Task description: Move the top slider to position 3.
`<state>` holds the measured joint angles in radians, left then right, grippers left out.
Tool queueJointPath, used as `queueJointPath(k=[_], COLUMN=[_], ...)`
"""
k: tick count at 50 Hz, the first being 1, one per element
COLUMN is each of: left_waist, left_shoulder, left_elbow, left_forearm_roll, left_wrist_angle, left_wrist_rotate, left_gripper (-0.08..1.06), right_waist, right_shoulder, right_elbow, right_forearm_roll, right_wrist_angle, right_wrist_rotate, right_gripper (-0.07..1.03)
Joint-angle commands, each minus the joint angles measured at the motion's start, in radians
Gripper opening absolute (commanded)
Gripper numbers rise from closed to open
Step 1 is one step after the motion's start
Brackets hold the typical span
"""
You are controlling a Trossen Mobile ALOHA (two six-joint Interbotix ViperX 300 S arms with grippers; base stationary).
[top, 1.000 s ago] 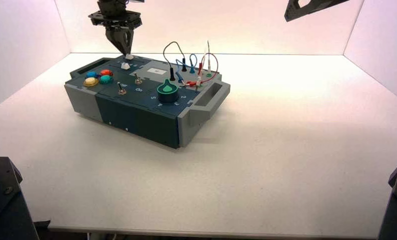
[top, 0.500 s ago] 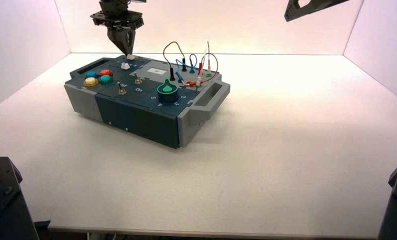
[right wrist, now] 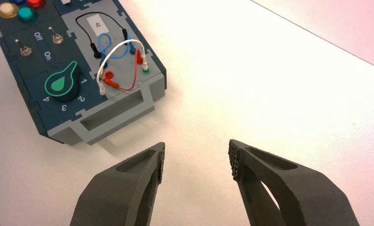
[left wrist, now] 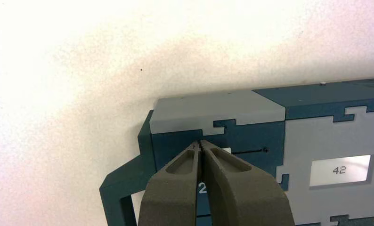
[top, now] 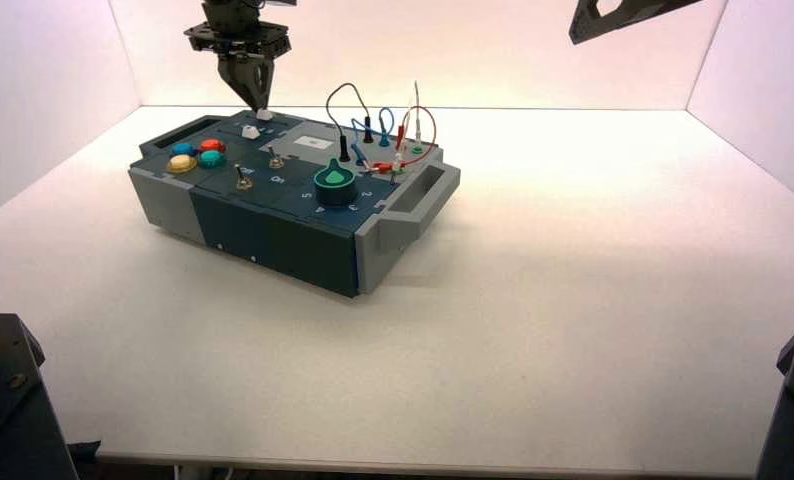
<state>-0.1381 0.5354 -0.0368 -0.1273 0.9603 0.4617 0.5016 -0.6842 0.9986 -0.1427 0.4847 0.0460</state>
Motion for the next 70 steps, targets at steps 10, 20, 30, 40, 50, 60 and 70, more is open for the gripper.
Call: queueJointPath(k=[10, 20, 30, 40, 50, 60, 70], left_waist=[-0.017, -0.017, -0.017, -0.003, 0.002, -0.028, -0.100], left_shoulder=[-0.035, -0.035, -0.040, -0.083, -0.186, -0.341, -0.499], left_elbow=[-0.011, -0.014, -0.023, -0.061, -0.095, -0.005, 0.155], left_forearm_roll=[-0.003, -0.003, 0.002, 0.005, 0.002, -0.020, -0.046], left_wrist_angle=[0.000, 0.002, 0.002, 0.008, 0.046, 0.048, 0.035], left_wrist_rotate=[0.005, 0.005, 0.005, -0.002, -0.020, -0.064, -0.098], left_gripper=[-0.02, -0.02, -0.02, -0.02, -0.02, 0.24, 0.46], right_waist=[0.006, 0.006, 0.006, 0.006, 0.006, 0.006, 0.006], right_shoulder=[-0.005, -0.005, -0.005, -0.005, -0.005, -0.006, -0.011], right_elbow=[-0.012, -0.012, -0.012, -0.012, -0.011, -0.012, -0.011], right_forearm_roll=[0.000, 0.000, 0.002, 0.000, 0.000, -0.002, -0.002], right_wrist_angle=[-0.005, -0.005, -0.005, -0.005, -0.005, -0.005, -0.005], right_wrist_rotate=[0.000, -0.002, 0.000, 0.000, 0.000, -0.002, -0.002], right_gripper=[0.71, 0.71, 0.71, 0.71, 0.71, 0.71, 0.71])
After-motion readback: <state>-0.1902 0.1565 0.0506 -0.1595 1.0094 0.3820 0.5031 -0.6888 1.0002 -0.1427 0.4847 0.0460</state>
